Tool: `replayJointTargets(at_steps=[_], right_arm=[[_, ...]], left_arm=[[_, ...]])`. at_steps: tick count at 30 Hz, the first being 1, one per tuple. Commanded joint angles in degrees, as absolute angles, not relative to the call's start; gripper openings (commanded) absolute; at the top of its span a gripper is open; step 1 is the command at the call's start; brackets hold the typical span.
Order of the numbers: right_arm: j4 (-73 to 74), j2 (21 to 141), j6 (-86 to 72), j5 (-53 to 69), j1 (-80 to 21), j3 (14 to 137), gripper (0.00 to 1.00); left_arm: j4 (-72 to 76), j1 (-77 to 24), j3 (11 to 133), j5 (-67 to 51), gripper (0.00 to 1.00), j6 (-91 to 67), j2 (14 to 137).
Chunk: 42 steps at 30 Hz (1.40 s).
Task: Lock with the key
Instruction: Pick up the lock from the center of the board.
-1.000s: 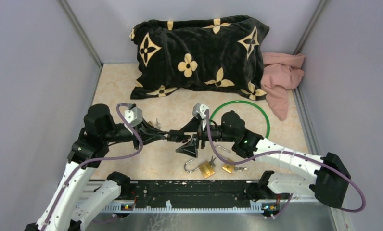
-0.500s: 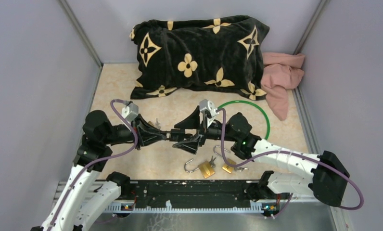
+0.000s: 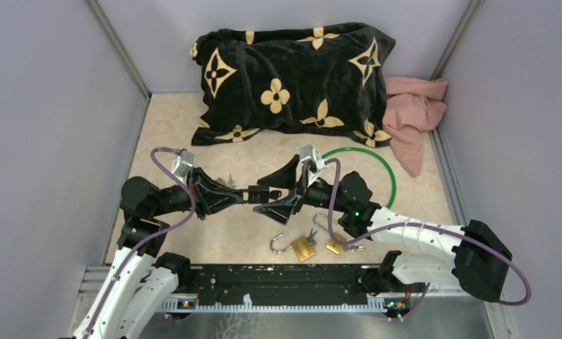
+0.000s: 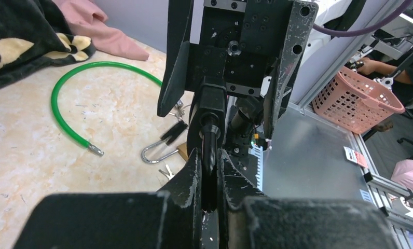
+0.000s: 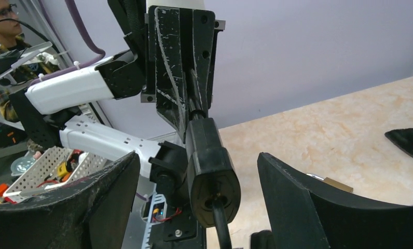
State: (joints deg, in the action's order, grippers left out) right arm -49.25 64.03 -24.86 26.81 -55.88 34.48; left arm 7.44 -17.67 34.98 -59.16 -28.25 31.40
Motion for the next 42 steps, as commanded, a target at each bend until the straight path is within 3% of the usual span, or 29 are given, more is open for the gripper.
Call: replayJointTargets(at_steps=[1,7,13,17,19,25,26,30,31,33,37,40,42], right_arm=[[-51.0,64.2,-24.3,26.0,-56.4,36.7,0.83],[-52.9,66.2,-24.5,27.1,-56.4,38.1,0.85],[-52.8,68.2,-24.6,31.8,-56.7,40.7,0.71],[-54.7,67.9,-23.7,32.5,-57.4,39.7,0.68],[-53.9,67.9,-23.4,32.5,-57.4,39.9,0.60],[-53.1,68.1,-23.7,31.5,-57.6,40.0,0.05],[-53.6,67.7,-23.9,30.8,-57.6,39.7,0.00],[-52.7,65.0,-24.4,27.5,-57.4,38.9,0.00],[-51.6,64.2,-24.4,27.5,-57.3,39.2,0.00],[-48.2,62.3,-24.3,28.0,-56.9,40.0,0.00],[-41.3,58.7,-22.9,29.1,-55.7,40.7,0.00],[-38.1,57.0,-22.0,30.1,-55.0,41.1,0.00],[-36.3,56.7,-21.3,30.7,-54.9,41.7,0.00]], left_arm=[[18.0,-16.9,35.5,-59.8,0.00,-32.6,29.6],[18.4,-16.8,35.0,-61.1,0.00,-32.8,29.5],[18.2,-16.8,34.8,-61.2,0.00,-32.3,28.9],[17.8,-16.7,35.0,-61.3,0.00,-31.9,28.9],[18.0,-16.8,34.9,-61.3,0.00,-32.1,28.9],[18.4,-16.8,34.9,-61.3,0.00,-31.9,29.1],[18.1,-16.8,34.6,-61.2,0.00,-31.8,29.0],[14.0,-16.8,33.5,-60.8,0.00,-28.5,28.1],[12.1,-16.8,33.7,-60.2,0.03,-26.8,27.8],[7.8,-16.8,34.5,-58.8,0.22,-22.8,27.5],[-3.3,-16.8,37.7,-55.7,0.46,-15.7,27.8],[-5.3,-16.8,38.3,-55.9,0.54,-14.8,27.6],[-3.6,-16.7,37.6,-56.6,0.52,-16.4,27.4]])
